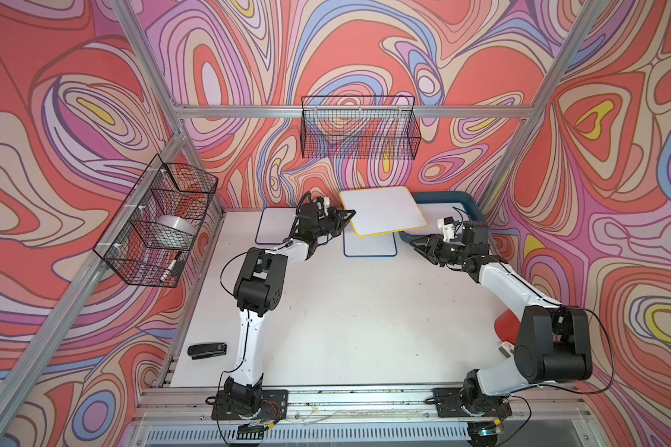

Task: Put the whiteboard into the storage box
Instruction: Place the whiteboard in the storage box.

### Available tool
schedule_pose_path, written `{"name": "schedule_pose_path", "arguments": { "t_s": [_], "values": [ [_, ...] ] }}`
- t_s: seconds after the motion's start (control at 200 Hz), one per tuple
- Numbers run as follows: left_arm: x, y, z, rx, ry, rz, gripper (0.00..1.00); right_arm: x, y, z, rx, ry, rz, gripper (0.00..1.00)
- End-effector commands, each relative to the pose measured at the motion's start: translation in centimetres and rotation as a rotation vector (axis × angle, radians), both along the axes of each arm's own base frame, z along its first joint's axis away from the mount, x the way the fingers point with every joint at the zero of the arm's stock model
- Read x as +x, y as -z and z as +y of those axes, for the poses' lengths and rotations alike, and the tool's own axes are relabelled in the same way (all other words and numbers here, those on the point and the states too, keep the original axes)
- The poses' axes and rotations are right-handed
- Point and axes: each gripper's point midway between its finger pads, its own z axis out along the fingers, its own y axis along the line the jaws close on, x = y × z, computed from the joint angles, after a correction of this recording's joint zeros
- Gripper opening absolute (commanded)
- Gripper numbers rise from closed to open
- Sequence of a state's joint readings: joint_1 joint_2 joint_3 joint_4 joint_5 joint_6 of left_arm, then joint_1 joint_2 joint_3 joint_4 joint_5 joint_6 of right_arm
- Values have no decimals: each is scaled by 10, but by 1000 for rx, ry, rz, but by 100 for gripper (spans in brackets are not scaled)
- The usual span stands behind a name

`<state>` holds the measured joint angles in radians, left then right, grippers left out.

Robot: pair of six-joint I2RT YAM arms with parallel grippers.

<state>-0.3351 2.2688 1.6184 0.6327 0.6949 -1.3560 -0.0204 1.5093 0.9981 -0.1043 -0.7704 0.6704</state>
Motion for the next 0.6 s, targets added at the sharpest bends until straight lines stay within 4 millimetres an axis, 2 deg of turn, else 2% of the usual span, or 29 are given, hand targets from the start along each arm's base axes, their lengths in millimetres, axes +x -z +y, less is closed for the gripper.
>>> {"name": "schedule_pose_path", "arguments": {
  "t_s": [0.0, 0.351, 0.596],
  "values": [
    [8, -7, -14, 46, -14, -50, 0, -6, 0, 0, -1, -8, -9, 42],
    [29, 25, -71, 139, 23, -4, 0, -15, 1, 3, 11, -25, -6, 42],
    [37, 27, -95, 181, 15, 0, 0, -15, 4, 3, 8, -27, -1, 43]
  ]
}}
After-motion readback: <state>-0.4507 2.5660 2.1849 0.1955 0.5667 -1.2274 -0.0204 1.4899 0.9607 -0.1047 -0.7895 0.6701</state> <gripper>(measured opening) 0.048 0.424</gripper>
